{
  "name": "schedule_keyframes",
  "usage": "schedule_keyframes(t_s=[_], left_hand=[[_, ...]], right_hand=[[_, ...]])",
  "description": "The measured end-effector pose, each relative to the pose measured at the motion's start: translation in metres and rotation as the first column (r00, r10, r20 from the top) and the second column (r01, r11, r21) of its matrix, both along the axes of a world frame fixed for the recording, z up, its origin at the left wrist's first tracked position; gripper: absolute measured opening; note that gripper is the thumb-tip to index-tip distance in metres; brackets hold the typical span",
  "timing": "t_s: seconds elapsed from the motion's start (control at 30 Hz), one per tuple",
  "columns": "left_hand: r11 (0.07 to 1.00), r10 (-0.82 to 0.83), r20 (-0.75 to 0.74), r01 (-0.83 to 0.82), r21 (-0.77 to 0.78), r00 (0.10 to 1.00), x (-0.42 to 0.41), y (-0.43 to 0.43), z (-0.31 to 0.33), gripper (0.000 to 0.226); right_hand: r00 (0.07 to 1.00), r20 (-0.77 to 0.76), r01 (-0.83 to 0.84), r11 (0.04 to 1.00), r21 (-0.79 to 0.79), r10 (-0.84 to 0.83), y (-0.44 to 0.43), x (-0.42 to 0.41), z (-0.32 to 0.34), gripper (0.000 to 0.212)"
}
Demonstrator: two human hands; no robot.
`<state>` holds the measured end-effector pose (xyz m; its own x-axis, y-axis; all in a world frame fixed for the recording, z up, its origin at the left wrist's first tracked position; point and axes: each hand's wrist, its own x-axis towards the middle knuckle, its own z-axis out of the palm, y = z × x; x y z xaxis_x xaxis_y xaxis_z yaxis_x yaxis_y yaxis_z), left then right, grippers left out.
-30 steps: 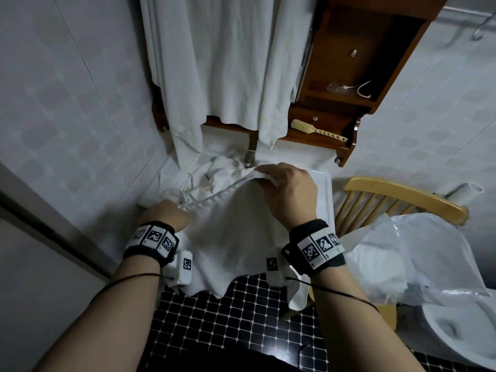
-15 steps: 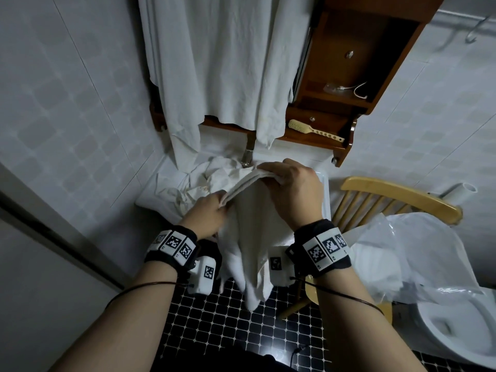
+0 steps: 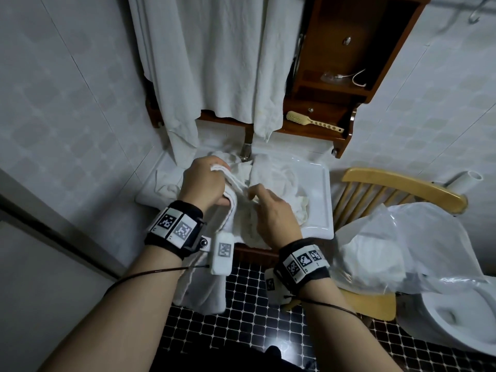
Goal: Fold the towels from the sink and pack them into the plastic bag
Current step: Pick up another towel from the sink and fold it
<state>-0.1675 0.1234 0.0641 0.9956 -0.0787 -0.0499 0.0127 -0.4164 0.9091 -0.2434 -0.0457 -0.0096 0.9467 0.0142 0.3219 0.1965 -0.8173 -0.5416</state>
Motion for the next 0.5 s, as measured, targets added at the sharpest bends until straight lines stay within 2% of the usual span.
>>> schedule_keyframes(t_s=[0.03,0.1,0.2,0.27,0.33,0.4,0.47,0.5], left_hand=[[1.0,0.013,-0.008,-0.013,0.001,1.0,0.002,-0.002,0.001,0.03],[0.995,0.09,-0.032,-0.091,-0.039,0.995,0.003,-0.005,0.004,0.03],[0.988,0.151,-0.018,-0.151,-0.037,0.988,0.008,-0.003,0.003,0.035],[0.985,0.165,-0.032,-0.167,-0.052,0.986,0.007,-0.001,0.006,0.036],[0.98,0.176,-0.05,-0.18,-0.09,0.983,0.007,0.0,0.009,0.036],[0.975,0.178,-0.06,-0.184,-0.122,0.982,0.007,0.001,0.011,0.034],[0.977,0.168,-0.059,-0.174,-0.127,0.984,0.008,0.002,0.012,0.031],[0.979,0.16,-0.053,-0.165,-0.117,0.986,0.008,0.003,0.013,0.03]], right_hand=[[1.0,0.028,0.006,1.0,-0.026,-0.005,0.004,-0.001,-0.001,0.026],[0.996,0.08,0.031,0.998,-0.062,-0.026,0.012,-0.001,-0.003,0.034],[0.988,0.054,0.149,0.982,-0.114,-0.144,0.022,0.004,-0.013,0.034],[0.976,0.044,0.218,0.974,-0.065,-0.215,0.026,0.008,-0.018,0.029],[0.985,0.026,0.17,0.985,-0.014,-0.17,0.03,0.007,-0.018,0.028],[0.993,-0.053,0.103,0.993,-0.057,-0.106,0.033,0.004,-0.017,0.038],[0.984,-0.091,0.142,0.982,-0.127,-0.154,0.037,0.007,-0.019,0.051],[0.979,-0.085,0.171,0.975,-0.139,-0.184,0.04,0.009,-0.02,0.049]])
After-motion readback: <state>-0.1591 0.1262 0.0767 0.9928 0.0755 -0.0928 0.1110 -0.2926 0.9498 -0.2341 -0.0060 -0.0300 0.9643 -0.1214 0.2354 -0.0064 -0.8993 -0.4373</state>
